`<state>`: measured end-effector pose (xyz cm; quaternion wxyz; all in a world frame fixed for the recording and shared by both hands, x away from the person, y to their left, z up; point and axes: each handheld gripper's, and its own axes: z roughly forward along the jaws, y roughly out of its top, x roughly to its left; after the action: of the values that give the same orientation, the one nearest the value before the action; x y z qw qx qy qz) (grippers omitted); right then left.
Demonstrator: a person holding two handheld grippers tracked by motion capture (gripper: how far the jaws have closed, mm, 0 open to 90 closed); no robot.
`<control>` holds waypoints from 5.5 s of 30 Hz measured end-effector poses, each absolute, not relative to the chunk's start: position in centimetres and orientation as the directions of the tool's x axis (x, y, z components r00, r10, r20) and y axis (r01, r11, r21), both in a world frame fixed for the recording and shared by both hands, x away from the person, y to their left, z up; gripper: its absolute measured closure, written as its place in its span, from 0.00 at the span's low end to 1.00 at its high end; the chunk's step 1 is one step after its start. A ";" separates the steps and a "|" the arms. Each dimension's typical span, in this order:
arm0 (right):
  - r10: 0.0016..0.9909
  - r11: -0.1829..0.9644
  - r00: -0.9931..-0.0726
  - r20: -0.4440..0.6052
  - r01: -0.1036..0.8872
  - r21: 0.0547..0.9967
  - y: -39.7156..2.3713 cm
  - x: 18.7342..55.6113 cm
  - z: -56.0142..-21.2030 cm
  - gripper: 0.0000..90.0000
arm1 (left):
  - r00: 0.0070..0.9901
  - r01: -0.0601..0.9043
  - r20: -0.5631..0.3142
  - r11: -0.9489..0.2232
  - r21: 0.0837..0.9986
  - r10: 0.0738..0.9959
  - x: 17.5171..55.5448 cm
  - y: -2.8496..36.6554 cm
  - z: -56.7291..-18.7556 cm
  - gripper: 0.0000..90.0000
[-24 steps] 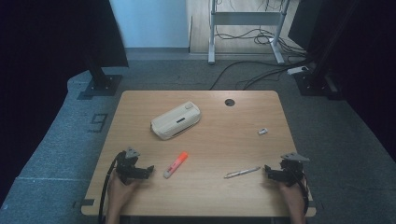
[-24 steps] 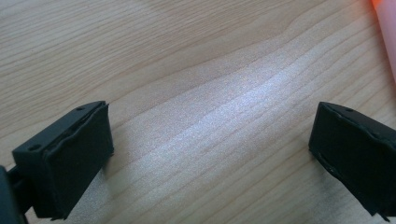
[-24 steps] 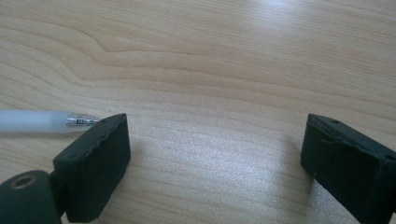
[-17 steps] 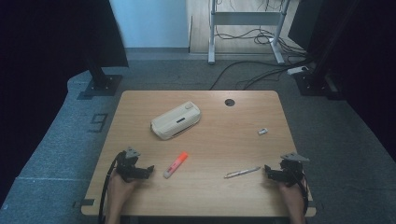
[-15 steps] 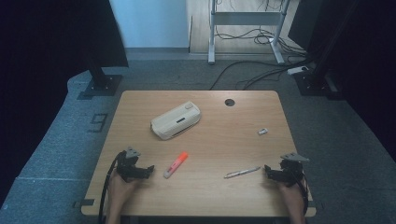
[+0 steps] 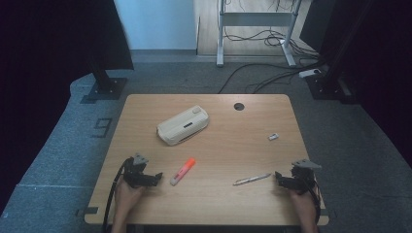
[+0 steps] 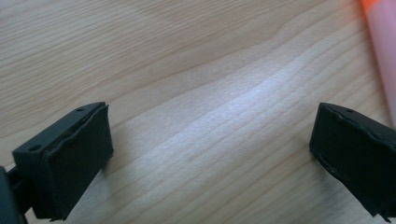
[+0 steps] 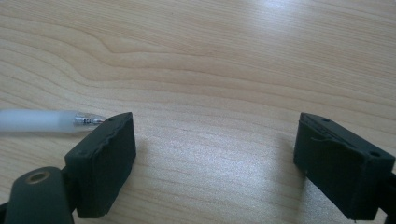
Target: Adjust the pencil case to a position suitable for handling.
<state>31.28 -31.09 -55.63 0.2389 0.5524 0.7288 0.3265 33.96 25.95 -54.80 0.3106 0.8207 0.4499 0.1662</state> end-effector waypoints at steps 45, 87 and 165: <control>0.958 0.183 -0.287 0.014 0.648 0.740 -30.9 31.2 -55.6 0.14 | 0.684 0.525 -0.036 -0.457 0.718 0.729 40.0 20.6 -49.4 0.01; 0.957 0.186 -0.291 0.013 0.645 0.741 -30.9 31.2 -55.6 0.14 | 0.740 0.546 -0.073 -0.534 0.645 0.669 48.6 17.4 -46.9 0.26; 0.961 0.180 -0.278 0.009 0.646 0.742 -30.5 30.8 -55.6 0.15 | 0.668 0.583 -0.165 -0.373 0.721 0.726 40.1 23.2 -51.1 0.86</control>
<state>30.81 -30.48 -55.61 0.2405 0.5507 0.7293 0.3270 40.10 23.16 -51.10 0.3944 0.8237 0.3972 0.0902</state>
